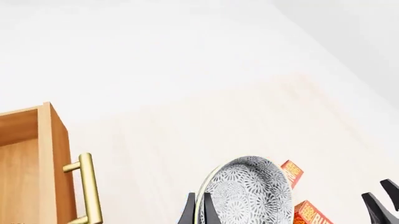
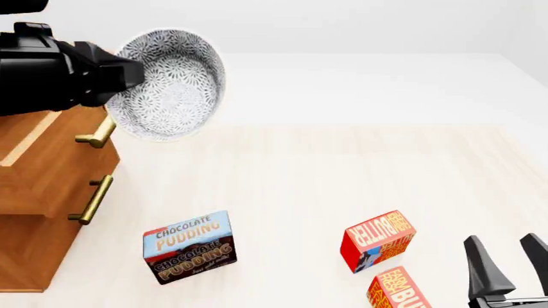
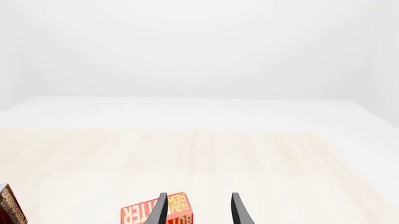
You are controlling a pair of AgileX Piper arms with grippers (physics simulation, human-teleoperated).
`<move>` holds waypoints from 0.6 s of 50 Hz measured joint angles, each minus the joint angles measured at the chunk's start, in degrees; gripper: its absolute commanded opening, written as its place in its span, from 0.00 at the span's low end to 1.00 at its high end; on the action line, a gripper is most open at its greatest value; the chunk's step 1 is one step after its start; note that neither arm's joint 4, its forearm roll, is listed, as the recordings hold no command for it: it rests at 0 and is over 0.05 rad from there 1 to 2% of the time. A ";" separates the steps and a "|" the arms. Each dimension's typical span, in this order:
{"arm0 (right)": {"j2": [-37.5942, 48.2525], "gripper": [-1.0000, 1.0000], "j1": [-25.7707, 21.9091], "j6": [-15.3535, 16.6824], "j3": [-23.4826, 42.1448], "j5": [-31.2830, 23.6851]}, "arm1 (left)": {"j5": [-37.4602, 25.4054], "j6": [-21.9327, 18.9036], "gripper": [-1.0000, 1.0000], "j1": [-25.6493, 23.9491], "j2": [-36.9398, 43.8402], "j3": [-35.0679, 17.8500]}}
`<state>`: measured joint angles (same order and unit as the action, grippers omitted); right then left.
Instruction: Put the bowl in the top drawer of the cabinet.
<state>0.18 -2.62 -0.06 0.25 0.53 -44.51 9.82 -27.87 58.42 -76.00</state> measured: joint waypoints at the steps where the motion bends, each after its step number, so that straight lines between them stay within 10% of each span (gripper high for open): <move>1: 0.00 1.00 -0.01 0.00 0.00 0.00 | -0.13 0.00 0.00 0.34 0.08 -0.37; 30: -0.02 1.00 -0.26 -0.07 0.00 0.07 | -2.21 0.17 0.00 12.82 3.24 -11.06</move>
<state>0.16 -2.88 -0.13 0.25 0.60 -46.71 9.99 -15.04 61.66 -87.06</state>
